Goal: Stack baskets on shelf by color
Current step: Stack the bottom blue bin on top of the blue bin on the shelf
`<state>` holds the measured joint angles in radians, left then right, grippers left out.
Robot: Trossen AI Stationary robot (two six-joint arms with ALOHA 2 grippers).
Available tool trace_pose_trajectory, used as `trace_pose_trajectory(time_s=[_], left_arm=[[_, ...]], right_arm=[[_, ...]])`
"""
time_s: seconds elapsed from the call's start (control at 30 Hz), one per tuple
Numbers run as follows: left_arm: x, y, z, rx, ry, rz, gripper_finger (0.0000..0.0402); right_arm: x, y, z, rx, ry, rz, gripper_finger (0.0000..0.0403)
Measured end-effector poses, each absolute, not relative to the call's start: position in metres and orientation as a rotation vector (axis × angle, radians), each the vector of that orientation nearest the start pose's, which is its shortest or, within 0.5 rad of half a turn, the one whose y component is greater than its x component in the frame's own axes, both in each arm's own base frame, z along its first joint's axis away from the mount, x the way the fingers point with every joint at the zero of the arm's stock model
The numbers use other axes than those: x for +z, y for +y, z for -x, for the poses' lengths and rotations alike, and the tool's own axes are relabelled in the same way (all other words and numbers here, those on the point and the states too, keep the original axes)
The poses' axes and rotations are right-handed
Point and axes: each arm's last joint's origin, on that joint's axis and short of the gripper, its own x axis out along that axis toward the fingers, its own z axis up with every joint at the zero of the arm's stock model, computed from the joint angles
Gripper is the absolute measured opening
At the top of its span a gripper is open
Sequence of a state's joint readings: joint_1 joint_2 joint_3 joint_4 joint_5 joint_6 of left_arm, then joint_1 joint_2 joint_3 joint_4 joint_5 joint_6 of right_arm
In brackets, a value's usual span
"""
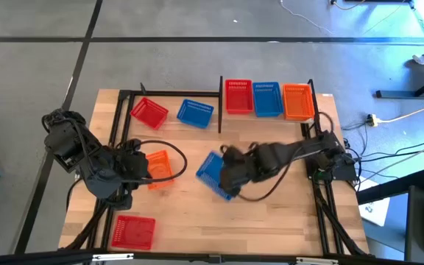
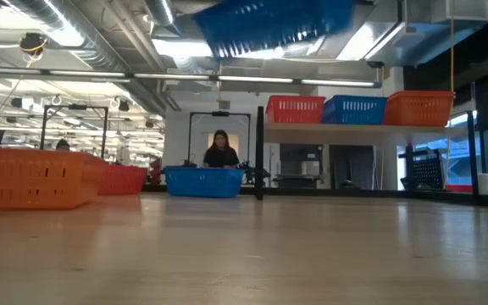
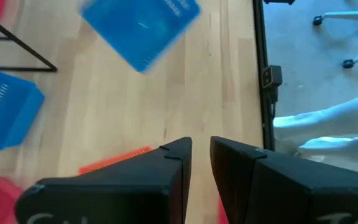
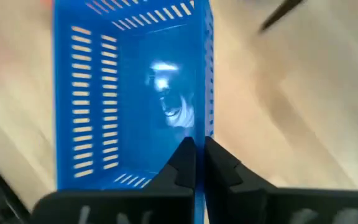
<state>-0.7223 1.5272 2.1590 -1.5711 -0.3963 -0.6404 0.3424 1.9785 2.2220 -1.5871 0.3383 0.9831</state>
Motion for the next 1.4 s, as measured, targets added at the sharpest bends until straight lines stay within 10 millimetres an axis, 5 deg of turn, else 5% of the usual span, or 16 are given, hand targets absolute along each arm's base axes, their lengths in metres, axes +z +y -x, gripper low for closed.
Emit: trace_pose_trajectory(time_s=[0.2,0.47,0.73,1.07,1.4], left_arm=[[0.484,-0.14,-0.178,-0.027,0.827,0.046,0.0051],[0.486,-0.125,-0.188,0.154,0.735,-0.015,0.0051],[0.489,-0.088,-0.205,0.376,0.695,-0.036,0.0051],[0.49,-0.043,-0.221,0.544,0.708,-0.023,0.0051],[0.49,-0.018,-0.226,0.572,0.739,-0.009,0.0051]], right_arm=[[0.428,0.079,-0.334,-0.618,0.856,-0.417,0.0002],[0.471,0.018,-0.277,-0.768,0.691,-0.479,0.0002],[0.5,-0.04,-0.227,-0.966,0.518,-0.58,0.0002],[0.497,-0.093,-0.203,-1.049,0.615,-0.517,0.0002],[0.455,-0.098,-0.169,-1.13,0.722,-0.561,0.0002]])
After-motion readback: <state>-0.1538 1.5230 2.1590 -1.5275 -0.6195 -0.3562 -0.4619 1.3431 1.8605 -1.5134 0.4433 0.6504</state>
